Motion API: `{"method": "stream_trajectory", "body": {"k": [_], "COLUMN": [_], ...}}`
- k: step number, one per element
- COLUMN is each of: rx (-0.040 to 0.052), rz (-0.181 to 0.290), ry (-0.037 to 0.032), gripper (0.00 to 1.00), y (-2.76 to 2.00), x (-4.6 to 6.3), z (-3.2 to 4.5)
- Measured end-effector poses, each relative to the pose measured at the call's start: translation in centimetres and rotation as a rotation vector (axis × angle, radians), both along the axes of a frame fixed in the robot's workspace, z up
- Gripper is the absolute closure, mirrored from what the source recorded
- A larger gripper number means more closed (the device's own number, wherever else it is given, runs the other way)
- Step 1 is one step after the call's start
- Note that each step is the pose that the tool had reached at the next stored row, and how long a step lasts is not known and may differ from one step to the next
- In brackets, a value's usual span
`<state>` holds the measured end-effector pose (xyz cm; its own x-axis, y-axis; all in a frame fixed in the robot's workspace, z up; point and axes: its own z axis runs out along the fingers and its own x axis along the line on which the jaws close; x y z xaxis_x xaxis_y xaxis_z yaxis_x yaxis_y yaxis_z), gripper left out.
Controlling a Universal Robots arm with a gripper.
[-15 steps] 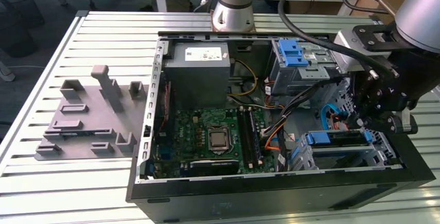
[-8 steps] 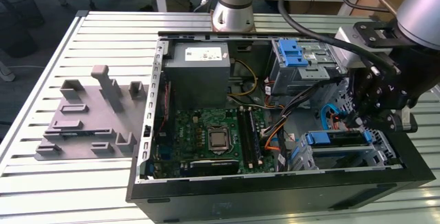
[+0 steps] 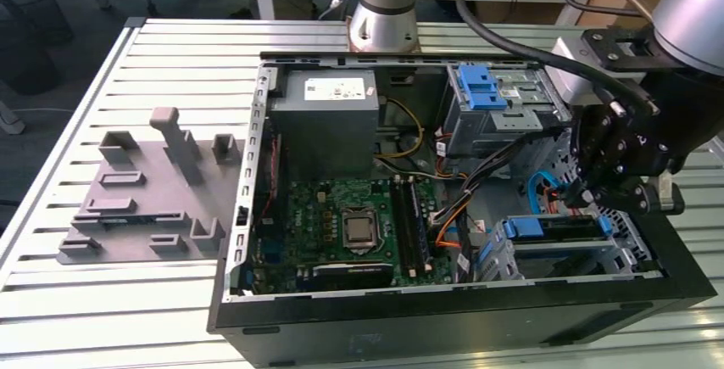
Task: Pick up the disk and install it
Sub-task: 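Insert the second disk wire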
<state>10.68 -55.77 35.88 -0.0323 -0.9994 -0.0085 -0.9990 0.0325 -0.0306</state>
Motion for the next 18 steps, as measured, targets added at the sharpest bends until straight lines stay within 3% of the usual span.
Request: {"method": "stream_trajectory", "body": {"k": [6, 10, 18], "rx": [0.0003, 0.0003, -0.0007], "rz": [0.000, 0.000, 0.000], "ry": [0.0048, 0.0152, 0.0155], "gripper": [0.89, 0.89, 0.89], "y": [0.04, 0.28, 0.74], "x": [0.00, -0.01, -0.03], "z": [0.68, 0.87, 0.88]}}
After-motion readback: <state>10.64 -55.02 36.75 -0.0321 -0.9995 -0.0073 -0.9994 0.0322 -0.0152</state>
